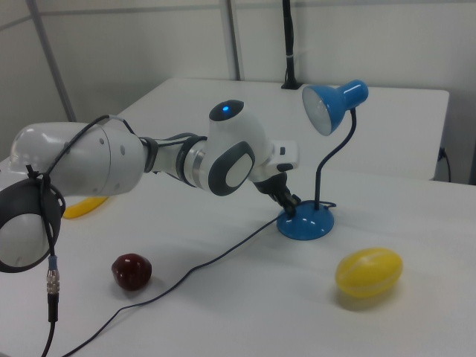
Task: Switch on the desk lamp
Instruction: 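Press down on the lamp base switch with the gripper fingers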
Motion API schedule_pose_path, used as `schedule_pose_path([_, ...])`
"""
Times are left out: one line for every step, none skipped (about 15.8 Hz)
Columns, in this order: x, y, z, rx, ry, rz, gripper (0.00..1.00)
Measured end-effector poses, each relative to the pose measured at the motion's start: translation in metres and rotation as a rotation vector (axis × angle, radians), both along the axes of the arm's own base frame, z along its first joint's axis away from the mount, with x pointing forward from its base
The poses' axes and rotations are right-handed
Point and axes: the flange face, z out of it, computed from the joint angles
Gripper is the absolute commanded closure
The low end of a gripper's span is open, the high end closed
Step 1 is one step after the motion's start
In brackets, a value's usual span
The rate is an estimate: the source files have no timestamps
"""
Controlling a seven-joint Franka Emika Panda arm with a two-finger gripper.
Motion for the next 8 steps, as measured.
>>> schedule_pose_path([0.0007, 0.0002, -0.0011, -0.002, -0.007, 0.001, 1.0])
schedule_pose_path([0.0014, 0.0005, -0.0023, -0.004, -0.013, 0.003, 1.0])
schedule_pose_path([0.0017, 0.0004, -0.0026, -0.004, -0.016, 0.001, 1.0])
schedule_pose_path([0.0018, 0.0005, -0.0026, -0.003, -0.016, -0.001, 1.0])
schedule_pose_path([0.0018, 0.0006, -0.0027, -0.003, -0.017, -0.002, 1.0])
schedule_pose_path([0.0019, 0.0006, -0.0028, -0.003, -0.017, -0.002, 1.0])
schedule_pose_path([0.0019, 0.0005, -0.0028, -0.003, -0.017, -0.002, 1.0])
schedule_pose_path([0.0019, 0.0005, -0.0028, -0.003, -0.017, -0.002, 1.0])
